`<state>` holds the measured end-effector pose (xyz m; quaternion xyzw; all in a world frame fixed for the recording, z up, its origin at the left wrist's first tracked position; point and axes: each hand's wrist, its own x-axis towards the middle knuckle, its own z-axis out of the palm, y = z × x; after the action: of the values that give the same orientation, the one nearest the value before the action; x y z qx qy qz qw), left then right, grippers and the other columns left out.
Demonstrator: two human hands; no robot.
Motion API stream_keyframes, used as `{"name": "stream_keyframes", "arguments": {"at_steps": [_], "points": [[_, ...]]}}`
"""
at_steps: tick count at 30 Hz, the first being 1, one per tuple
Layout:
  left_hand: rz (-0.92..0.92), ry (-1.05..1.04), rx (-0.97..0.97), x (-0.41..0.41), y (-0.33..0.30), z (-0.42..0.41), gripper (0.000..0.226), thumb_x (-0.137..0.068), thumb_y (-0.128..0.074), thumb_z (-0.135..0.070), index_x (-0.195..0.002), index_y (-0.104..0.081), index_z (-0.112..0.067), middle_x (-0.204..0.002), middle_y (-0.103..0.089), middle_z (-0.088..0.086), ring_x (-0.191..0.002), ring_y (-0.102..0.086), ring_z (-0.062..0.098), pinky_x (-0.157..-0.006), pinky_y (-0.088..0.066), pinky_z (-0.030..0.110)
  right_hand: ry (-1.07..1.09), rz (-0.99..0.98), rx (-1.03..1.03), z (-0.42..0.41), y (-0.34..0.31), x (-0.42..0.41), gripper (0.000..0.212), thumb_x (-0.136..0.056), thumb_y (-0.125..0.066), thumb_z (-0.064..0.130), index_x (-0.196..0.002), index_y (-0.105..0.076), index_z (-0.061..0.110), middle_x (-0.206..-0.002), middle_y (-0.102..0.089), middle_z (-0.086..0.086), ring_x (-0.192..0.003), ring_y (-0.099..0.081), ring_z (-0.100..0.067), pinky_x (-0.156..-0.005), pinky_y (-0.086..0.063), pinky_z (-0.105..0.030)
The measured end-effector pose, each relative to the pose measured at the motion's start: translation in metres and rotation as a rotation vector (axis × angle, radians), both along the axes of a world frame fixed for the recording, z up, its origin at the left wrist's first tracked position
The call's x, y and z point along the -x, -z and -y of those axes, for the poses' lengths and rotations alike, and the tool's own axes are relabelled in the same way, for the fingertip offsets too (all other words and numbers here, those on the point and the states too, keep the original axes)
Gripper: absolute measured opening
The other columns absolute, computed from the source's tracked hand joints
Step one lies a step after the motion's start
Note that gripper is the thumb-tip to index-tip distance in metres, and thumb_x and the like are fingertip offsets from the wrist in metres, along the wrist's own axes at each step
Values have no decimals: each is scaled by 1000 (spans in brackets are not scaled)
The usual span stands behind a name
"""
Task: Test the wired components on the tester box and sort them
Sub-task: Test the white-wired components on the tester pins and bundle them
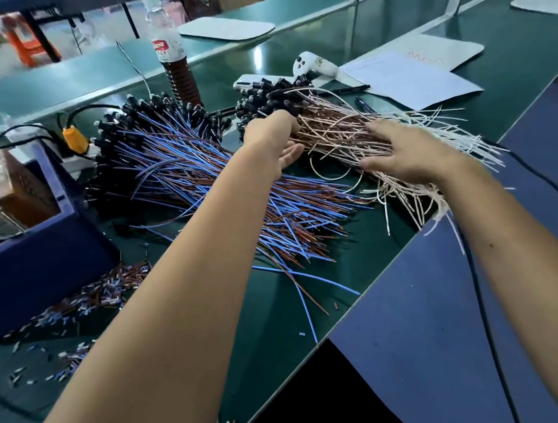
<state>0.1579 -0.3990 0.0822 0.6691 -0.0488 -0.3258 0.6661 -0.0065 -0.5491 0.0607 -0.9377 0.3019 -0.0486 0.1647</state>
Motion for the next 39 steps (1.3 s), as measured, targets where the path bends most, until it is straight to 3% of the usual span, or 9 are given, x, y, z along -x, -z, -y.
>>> {"name": "stream_keyframes", "arguments": {"at_steps": [7, 12, 15, 18, 23, 26, 30, 34, 39], "points": [[59, -132, 113, 3, -14, -17, 7, -91, -57, 2, -96, -53, -1, -104, -62, 19, -70, -64, 22, -61, -60, 23, 12, 246, 74, -38, -30, -6, 62, -97, -67, 50, -148, -56, 17, -148, -60, -11, -137, -53, -29, -113, -38, -35], [198, -248, 429, 21, -25, -85, 10, -92, -51, 5, -94, -57, -3, -71, -63, 10, -48, -58, 16, -47, -49, 23, -146, 529, 98, -113, -32, -32, 21, -94, -74, 31, -110, -79, 18, -96, -79, -4, -86, -72, -20, -88, -56, -32], [450, -176, 427, 33, -20, -154, 6, -97, -56, -2, -93, -58, -7, -69, -64, 7, -47, -56, 19, -41, -43, 24, -328, 549, 63, -186, -31, -54, 10, -93, -72, 25, -88, -78, 18, -78, -75, -7, -68, -68, -27, -66, -49, -35], [614, 41, 266, 41, -11, -239, 11, -96, -61, -11, -86, -56, -12, -61, -57, 3, -42, -50, 18, -36, -37, 22, -533, 440, 75, -262, -28, -74, 14, -79, -62, 16, -66, -67, 16, -71, -71, -18, -66, -67, -41, -61, -50, -42], [452, 207, -79, 45, -15, -396, 21, -93, -63, -24, -74, -59, -17, -61, -54, 8, -42, -48, 16, -37, -34, 19, -806, 139, 24, -382, -10, -97, 24, -85, -64, 27, -65, -53, 19, -65, -56, -5, -73, -61, -41, -59, -48, -40], [405, 183, -422, 42, -21, -467, 28, -101, -63, -30, -86, -63, -5, -72, -63, 11, -52, -53, 18, -40, -38, 20, -984, 100, -41, -451, 7, -111, 23, -92, -63, 32, -75, -53, 21, -73, -59, -4, -73, -61, -35, -65, -54, -43], [397, -86, -764, 20, -27, -511, 19, -106, -56, -23, -98, -64, -8, -82, -70, 9, -56, -58, 17, -42, -44, 20, -922, 113, -75, -500, 8, -145, 23, -95, -67, 39, -91, -74, 17, -87, -68, -10, -80, -65, -34, -70, -57, -38], [518, -89, -1104, -4, -24, -523, 21, -106, -53, -22, -100, -68, -8, -90, -75, 13, -72, -75, 27, -60, -63, 35, -799, 193, 25, -520, -1, -185, 15, -97, -61, 20, -89, -65, 7, -97, -65, -16, -72, -60, -32, -64, -48, -34], [421, -98, -1093, -26, -12, -518, 28, -86, -42, 2, -90, -70, 3, -79, -75, 24, -66, -76, 38, -58, -64, 48, -763, 220, -23, -556, 4, -211, 29, -95, -58, 7, -122, -51, 1, -116, -66, -22, -109, -64, -43, -74, -39, -39]]}}
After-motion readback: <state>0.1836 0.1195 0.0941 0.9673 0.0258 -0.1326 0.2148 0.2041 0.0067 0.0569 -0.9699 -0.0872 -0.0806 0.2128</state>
